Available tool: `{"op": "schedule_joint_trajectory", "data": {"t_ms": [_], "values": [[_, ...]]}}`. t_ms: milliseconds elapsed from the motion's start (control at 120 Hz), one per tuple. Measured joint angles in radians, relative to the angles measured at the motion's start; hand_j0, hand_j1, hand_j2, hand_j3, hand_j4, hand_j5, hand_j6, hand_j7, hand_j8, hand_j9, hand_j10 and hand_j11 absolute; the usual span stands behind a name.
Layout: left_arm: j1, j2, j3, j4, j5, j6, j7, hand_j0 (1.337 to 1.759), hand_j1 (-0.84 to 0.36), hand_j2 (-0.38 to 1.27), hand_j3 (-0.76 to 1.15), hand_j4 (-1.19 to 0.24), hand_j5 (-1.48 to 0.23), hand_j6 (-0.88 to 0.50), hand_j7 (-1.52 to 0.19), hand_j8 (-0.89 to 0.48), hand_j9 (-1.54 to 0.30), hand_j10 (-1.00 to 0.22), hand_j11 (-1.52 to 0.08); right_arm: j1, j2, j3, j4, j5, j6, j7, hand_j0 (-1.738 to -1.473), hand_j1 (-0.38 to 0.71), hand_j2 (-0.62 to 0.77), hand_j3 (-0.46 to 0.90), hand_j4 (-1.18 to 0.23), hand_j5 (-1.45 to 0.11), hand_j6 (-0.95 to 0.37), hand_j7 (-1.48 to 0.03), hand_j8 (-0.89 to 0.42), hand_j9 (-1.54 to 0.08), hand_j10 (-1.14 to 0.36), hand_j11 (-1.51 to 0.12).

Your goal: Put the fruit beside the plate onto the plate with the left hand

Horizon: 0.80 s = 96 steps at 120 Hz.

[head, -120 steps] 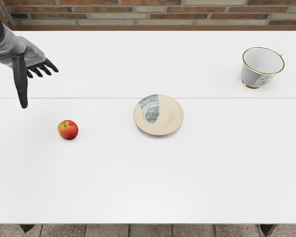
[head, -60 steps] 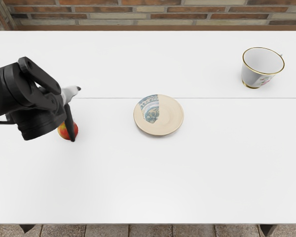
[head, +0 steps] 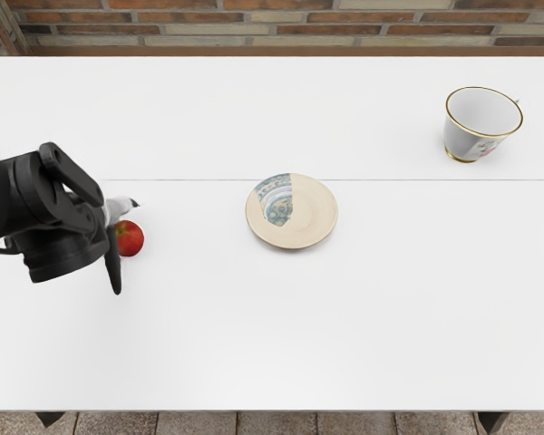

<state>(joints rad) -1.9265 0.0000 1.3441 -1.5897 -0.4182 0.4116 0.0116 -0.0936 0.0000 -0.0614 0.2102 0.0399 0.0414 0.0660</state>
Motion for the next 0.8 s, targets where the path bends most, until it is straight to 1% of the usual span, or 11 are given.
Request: {"op": "schedule_joint_trajectory", "data": {"t_ms": [50,125,175,267,383,442,475,500,600,800], "values": [[0.012,0.0,0.004,0.01,-0.002,0.031,0.001,1.658,0.3,0.01,0.0,-0.04,-0.06,-0.04,-0.06,-0.04,-0.06,-0.04,-0.06,0.0,0.0,0.0,0.0,0.0,0.0,0.0,-1.658,-0.34,0.0,0.0,-0.01,-0.01,-0.01,-0.01,-0.01,-0.01,-0.01,-0.01],[0.069,0.0,0.006,0.042,-0.004,0.066,0.003,1.658,0.29,0.01,0.0,-0.05,-0.07,-0.05,-0.07,-0.05,-0.07,-0.05,-0.07,0.0,0.0,0.0,0.0,0.0,0.0,0.0,-1.658,-0.34,0.0,0.0,-0.01,-0.01,-0.01,-0.01,-0.01,-0.01,-0.01,-0.01],[0.089,0.0,0.004,0.065,-0.003,0.079,0.003,1.658,0.28,0.01,0.0,-0.06,-0.07,-0.06,-0.07,-0.06,-0.07,-0.06,-0.07,0.0,0.0,0.0,0.0,0.0,0.0,0.0,-1.658,-0.34,0.0,0.0,-0.01,-0.01,-0.01,-0.01,-0.01,-0.01,-0.01,-0.01],[0.088,0.0,0.001,0.091,-0.002,0.091,0.003,1.658,0.24,0.02,0.0,-0.09,-0.11,-0.09,-0.11,-0.09,-0.11,-0.09,-0.11,0.0,0.0,0.0,0.0,0.0,0.0,0.0,-1.658,-0.34,0.0,0.0,-0.01,-0.01,-0.01,-0.01,-0.01,-0.01,-0.01,-0.01],[0.078,0.0,-0.005,0.103,-0.002,0.096,0.004,1.658,0.21,0.02,0.0,-0.12,-0.15,-0.12,-0.15,-0.12,-0.15,-0.12,-0.15,0.0,0.0,0.0,0.0,0.0,0.0,0.0,-1.658,-0.34,0.0,0.0,-0.01,-0.01,-0.01,-0.01,-0.01,-0.01,-0.01,-0.01],[0.065,0.0,-0.01,0.098,-0.003,0.102,0.005,1.658,0.2,0.03,0.0,-0.13,-0.17,-0.13,-0.17,-0.13,-0.17,-0.13,-0.17,0.0,0.0,0.0,0.0,0.0,0.0,0.0,-1.658,-0.34,0.0,0.0,-0.01,-0.01,-0.01,-0.01,-0.01,-0.01,-0.01,-0.01],[0.042,0.0,-0.016,0.081,-0.003,0.122,0.005,1.658,0.19,0.03,0.0,-0.13,-0.17,-0.13,-0.17,-0.13,-0.17,-0.13,-0.17,0.0,0.0,0.0,0.0,0.0,0.0,0.0,-1.658,-0.34,0.0,0.0,-0.01,-0.01,-0.01,-0.01,-0.01,-0.01,-0.01,-0.01],[0.037,0.0,-0.022,0.068,-0.004,0.139,0.006,1.658,0.19,0.03,0.0,-0.14,-0.18,-0.14,-0.18,-0.14,-0.18,-0.14,-0.18,0.0,0.0,0.0,0.0,0.0,0.0,0.0,-1.658,-0.34,0.0,0.0,-0.01,-0.01,-0.01,-0.01,-0.01,-0.01,-0.01,-0.01],[0.041,0.0,-0.04,0.035,-0.01,0.176,0.007,1.658,0.17,0.03,0.0,-0.15,-0.2,-0.15,-0.2,-0.15,-0.2,-0.15,-0.2,0.0,0.0,0.0,0.0,0.0,0.0,0.0,-1.658,-0.34,0.0,0.0,-0.01,-0.01,-0.01,-0.01,-0.01,-0.01,-0.01,-0.01],[0.048,0.0,-0.058,0.01,-0.032,0.196,0.007,1.658,0.1,0.04,0.0,-0.21,-0.27,-0.21,-0.27,-0.21,-0.27,-0.21,-0.27,0.0,0.0,0.0,0.0,0.0,0.0,0.0,-1.658,-0.34,0.0,0.0,-0.01,-0.01,-0.01,-0.01,-0.01,-0.01,-0.01,-0.01]]}}
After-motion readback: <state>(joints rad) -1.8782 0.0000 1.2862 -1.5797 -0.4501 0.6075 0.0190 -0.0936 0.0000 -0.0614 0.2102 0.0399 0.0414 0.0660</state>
